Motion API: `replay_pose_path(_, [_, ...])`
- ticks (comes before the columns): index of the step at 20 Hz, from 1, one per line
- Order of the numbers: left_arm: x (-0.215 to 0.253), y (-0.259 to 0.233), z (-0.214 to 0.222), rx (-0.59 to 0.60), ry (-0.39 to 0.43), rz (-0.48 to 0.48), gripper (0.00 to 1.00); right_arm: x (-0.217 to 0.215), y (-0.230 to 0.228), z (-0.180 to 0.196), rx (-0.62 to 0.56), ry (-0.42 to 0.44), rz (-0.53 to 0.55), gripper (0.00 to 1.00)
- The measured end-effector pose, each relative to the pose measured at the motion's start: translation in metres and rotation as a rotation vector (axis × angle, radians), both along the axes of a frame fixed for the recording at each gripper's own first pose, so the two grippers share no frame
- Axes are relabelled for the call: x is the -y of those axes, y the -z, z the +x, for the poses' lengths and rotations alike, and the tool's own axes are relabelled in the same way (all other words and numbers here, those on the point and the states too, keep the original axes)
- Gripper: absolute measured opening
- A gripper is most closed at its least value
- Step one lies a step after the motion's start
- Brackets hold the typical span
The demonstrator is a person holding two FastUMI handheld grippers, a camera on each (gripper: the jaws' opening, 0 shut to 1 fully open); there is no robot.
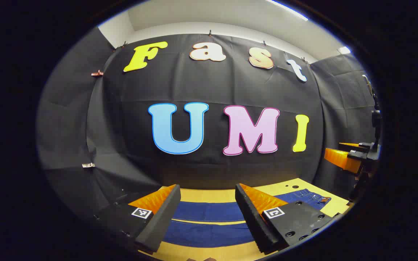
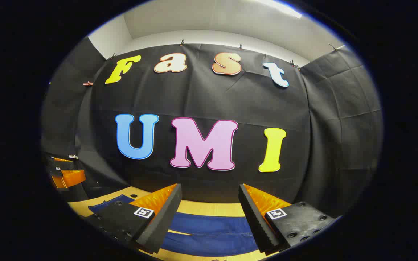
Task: Grasp the waist and the cuffs of the jeans and fold them to make the two legs overlap; first hold the waist and fold one-third of the jeans toward the cuffs, then hold the cuffs and fold the remaining one-third in the same direction to finish folding.
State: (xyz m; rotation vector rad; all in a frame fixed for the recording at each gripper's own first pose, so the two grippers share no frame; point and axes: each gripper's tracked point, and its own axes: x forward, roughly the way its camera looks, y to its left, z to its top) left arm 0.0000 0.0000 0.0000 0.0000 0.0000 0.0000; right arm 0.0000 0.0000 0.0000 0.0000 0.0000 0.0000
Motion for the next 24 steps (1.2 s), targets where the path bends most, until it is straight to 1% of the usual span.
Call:
replay_pose_path(3, [0.011,-0.002,-0.002,-0.001,0.033,0.002,0.96,0.006,0.005,-0.007,-0.016,0.023,0.02,0.96])
replay_pose_path(4, [0.014,-0.003,-0.002,-0.002,0.041,-0.005,0.96,0.008,0.007,-0.008,-0.023,0.031,0.024,0.98])
replay_pose_path(5, [0.018,-0.002,-0.001,0.0,0.048,-0.012,0.96,0.01,0.01,-0.01,-0.037,0.04,0.028,0.96])
replay_pose_path(6, [0.021,-0.002,-0.001,0.001,0.054,-0.019,0.96,0.011,0.014,-0.01,-0.049,0.046,0.036,0.96])
replay_pose_path(8, [0.027,0.0,0.003,-0.008,0.064,-0.033,0.96,0.014,0.014,-0.012,-0.057,0.058,0.033,0.94])
replay_pose_path(9, [0.028,0.002,0.004,-0.012,0.067,-0.037,0.96,0.016,0.014,-0.013,-0.059,0.062,0.028,0.96])
replay_pose_path(12, [0.026,0.006,0.008,-0.03,0.058,-0.047,0.96,0.023,0.014,-0.016,-0.056,0.07,0.02,0.94])
replay_pose_path(15, [0.02,0.014,0.014,-0.045,0.054,-0.043,0.96,0.028,0.016,-0.017,-0.061,0.083,0.015,0.94])
replay_pose_path(16, [0.012,0.016,0.016,-0.048,0.048,-0.025,0.96,0.03,0.019,-0.018,-0.067,0.088,0.015,0.94])
replay_pose_path(17, [0.002,0.022,0.019,-0.054,0.048,0.006,0.96,0.032,0.02,-0.019,-0.072,0.091,0.016,0.96])
replay_pose_path(18, [-0.011,0.027,0.022,-0.063,0.042,0.055,0.98,0.034,0.021,-0.019,-0.074,0.093,0.016,0.94])
replay_pose_path(19, [-0.031,0.036,0.027,-0.078,0.029,0.118,0.99,0.036,0.023,-0.019,-0.077,0.094,0.01,0.96])
replay_pose_path(20, [-0.053,0.049,0.033,-0.101,0.014,0.188,0.97,0.038,0.025,-0.018,-0.082,0.097,0.001,0.94])
replay_pose_path(21, [-0.072,0.061,0.038,-0.124,0.009,0.23,0.98,0.04,0.027,-0.018,-0.088,0.102,-0.006,0.94])
replay_pose_path(23, [-0.105,0.092,0.046,-0.191,0.024,0.322,0.98,0.047,0.033,-0.02,-0.102,0.116,-0.017,0.94])
replay_pose_path(24, [-0.122,0.107,0.049,-0.221,0.044,0.375,0.98,0.049,0.035,-0.021,-0.109,0.123,-0.022,0.98])
